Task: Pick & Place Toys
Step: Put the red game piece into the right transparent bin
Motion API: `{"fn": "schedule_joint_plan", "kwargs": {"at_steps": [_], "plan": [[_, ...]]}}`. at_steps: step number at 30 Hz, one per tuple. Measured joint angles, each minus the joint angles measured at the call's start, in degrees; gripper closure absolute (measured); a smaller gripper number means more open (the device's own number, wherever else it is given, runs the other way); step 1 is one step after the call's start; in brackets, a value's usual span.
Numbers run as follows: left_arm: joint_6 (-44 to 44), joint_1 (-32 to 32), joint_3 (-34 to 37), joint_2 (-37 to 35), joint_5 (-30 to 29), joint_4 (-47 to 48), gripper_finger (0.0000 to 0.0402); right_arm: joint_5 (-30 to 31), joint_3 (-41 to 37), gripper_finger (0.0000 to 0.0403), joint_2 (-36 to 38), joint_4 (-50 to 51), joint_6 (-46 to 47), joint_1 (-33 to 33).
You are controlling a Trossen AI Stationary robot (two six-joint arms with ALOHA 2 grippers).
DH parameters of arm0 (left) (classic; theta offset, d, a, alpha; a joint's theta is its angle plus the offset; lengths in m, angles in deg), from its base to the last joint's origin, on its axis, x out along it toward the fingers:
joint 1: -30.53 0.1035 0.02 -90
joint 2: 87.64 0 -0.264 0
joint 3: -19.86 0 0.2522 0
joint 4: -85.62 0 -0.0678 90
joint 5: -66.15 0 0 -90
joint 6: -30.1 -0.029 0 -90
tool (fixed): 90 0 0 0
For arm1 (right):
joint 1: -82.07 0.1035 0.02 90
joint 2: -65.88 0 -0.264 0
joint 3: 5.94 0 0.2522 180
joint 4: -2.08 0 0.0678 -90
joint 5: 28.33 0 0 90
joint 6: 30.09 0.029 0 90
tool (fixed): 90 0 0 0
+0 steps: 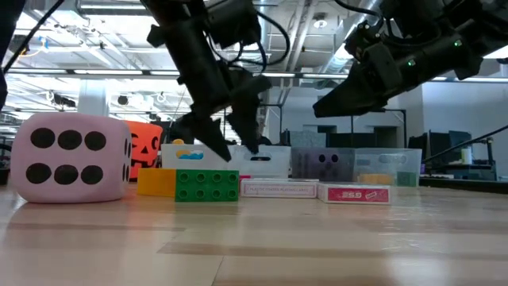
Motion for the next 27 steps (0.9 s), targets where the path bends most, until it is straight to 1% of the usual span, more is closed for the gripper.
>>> {"fn": "schedule_joint_plan", "kwargs": {"at_steps": [7, 11, 18, 27], "plan": [[3.25, -0.06, 0.0, 1.99, 3.58, 1.07, 0.0103, 0.0, 0.0, 0.0148, 0.0, 0.29, 0.02, 0.0], [5.67, -0.49, 0.0, 2.2, 4.03, 2.21, 0.0103, 0.0, 0.0, 0.0148, 0.0, 0.53, 0.03, 0.0], [6.79, -0.85, 0.0, 2.2, 3.95, 3.44, 0.0103, 0.0, -0.01, 0.0148, 0.0, 0.91, 0.2, 0.0], [7.7, -0.63, 0.0, 2.2, 0.35, 3.69, 0.0103, 0.02, -0.02, 0.0148, 0.0, 0.92, 0.18, 0.0]]}}
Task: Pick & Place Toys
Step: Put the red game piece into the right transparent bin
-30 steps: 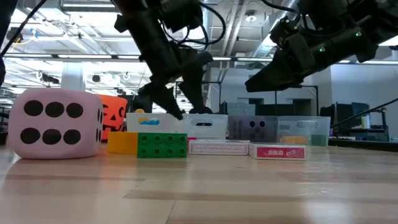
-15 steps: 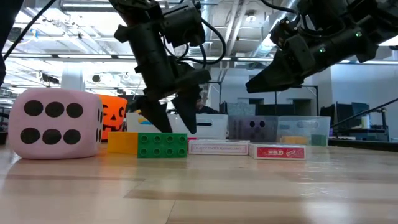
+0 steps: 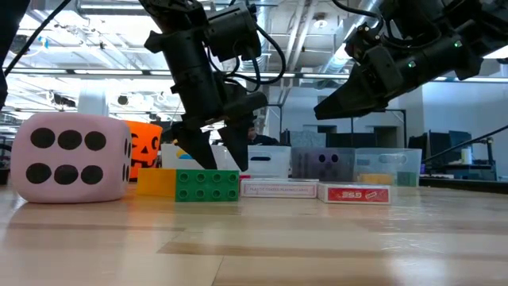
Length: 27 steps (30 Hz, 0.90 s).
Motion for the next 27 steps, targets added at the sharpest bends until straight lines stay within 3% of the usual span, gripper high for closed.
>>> {"fn": "schedule_joint_plan", "kwargs": {"at_steps": [27], "plan": [[4.46, -0.1, -0.02, 3.93, -1.45, -0.42, 0.0104, 0.02, 0.02, 0.0148, -0.07, 0.15, -0.03, -0.07]]}}
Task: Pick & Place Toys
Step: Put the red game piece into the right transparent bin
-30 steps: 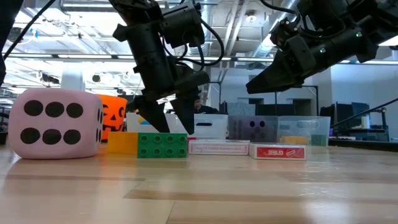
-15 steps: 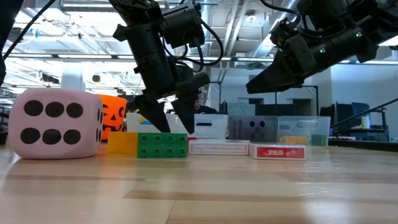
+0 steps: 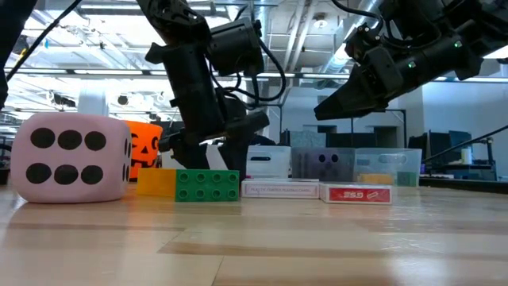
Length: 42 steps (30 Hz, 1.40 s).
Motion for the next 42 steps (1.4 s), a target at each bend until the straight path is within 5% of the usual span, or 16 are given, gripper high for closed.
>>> {"fn": "schedule_joint_plan", "kwargs": {"at_steps": [7, 15, 27, 34, 42], "plan": [[-0.92, 0.07, 0.0, -0.02, 0.2, 0.61, 0.0144, 0.02, 0.0, 0.0148, 0.0, 0.0, -0.04, 0.0], [-10.52, -0.01, 0.07, -0.31, 2.59, 0.27, 0.027, 0.02, 0.0, 0.0148, 0.0, 0.0, -0.24, 0.0], [-32.16, -0.04, 0.09, -13.52, 11.58, -4.94, 0.0269, -5.23, 0.0, 0.0148, 0.0, -1.44, -6.35, 1.3], [-30.3, 1.57, 0.04, -19.96, 19.43, -5.95, 0.0269, -6.17, -0.02, 0.0148, 0.0, -9.4, -17.95, 5.95], [-25.71, 2.35, 0.03, -19.59, 29.76, -13.42, 0.0269, -6.1, 0.0, 0.0148, 0.0, -15.94, -33.84, 7.9]]}}
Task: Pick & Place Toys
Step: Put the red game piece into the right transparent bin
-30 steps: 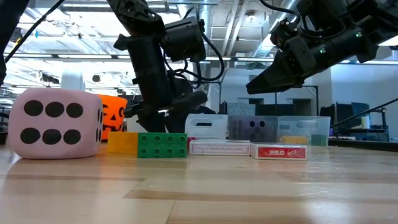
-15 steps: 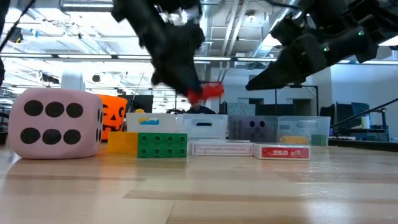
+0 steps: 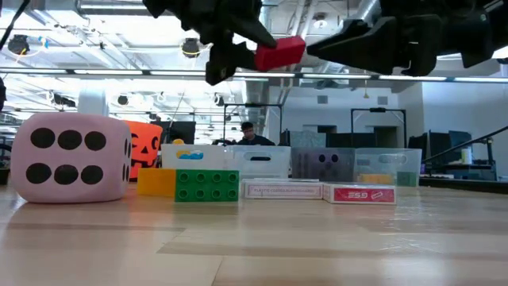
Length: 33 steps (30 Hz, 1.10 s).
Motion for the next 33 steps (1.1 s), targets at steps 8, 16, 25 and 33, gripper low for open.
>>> {"fn": "schedule_joint_plan", "kwargs": {"at_steps": [8, 16, 25, 33], "plan": [[1.72, -0.34, 0.06, -0.01, 0.97, -2.58, 0.0269, 0.15, -0.02, 0.0148, 0.02, -0.17, -2.99, 0.03], [2.81, -0.98, 0.04, -0.01, 0.58, -3.74, 0.0269, 6.26, -0.02, 0.0148, 0.02, -0.78, -2.92, 0.03], [2.83, -1.79, 0.01, 0.01, 0.82, -3.51, 0.0269, 10.03, -0.02, 0.0148, 0.0, -3.75, -2.92, 0.05], [2.85, -1.77, -0.01, 1.5, 0.88, -6.49, 0.0269, 3.5, -0.02, 0.0148, 0.0, -3.88, -4.56, 1.3]]}}
